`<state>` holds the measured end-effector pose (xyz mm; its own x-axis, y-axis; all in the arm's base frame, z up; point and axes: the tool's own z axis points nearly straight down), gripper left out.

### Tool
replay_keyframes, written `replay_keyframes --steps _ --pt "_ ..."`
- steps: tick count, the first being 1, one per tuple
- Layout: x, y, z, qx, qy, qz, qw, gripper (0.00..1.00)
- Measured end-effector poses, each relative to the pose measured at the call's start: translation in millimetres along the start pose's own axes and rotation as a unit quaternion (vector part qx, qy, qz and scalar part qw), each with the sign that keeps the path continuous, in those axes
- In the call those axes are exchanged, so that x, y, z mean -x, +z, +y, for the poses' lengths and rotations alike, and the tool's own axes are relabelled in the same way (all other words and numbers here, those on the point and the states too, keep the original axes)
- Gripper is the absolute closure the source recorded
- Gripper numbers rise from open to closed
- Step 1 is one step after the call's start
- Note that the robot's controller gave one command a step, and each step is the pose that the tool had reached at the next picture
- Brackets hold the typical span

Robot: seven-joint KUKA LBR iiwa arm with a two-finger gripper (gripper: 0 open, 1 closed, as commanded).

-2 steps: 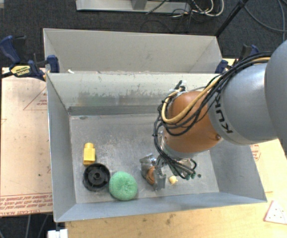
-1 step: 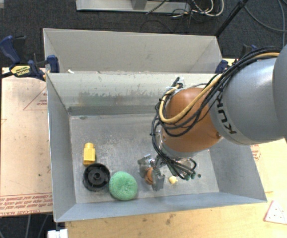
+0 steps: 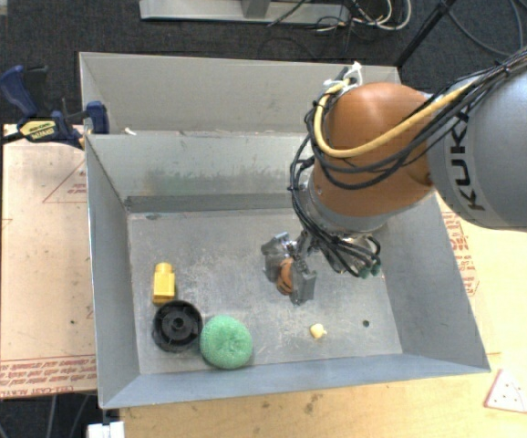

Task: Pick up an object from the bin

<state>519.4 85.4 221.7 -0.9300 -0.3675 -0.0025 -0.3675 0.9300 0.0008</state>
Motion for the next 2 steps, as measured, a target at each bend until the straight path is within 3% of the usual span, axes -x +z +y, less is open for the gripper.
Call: replay_keyframes --steps 2 --pt "0.0 0.1 0.0 0.000 0.000 0.0001 1.0000 1.00"
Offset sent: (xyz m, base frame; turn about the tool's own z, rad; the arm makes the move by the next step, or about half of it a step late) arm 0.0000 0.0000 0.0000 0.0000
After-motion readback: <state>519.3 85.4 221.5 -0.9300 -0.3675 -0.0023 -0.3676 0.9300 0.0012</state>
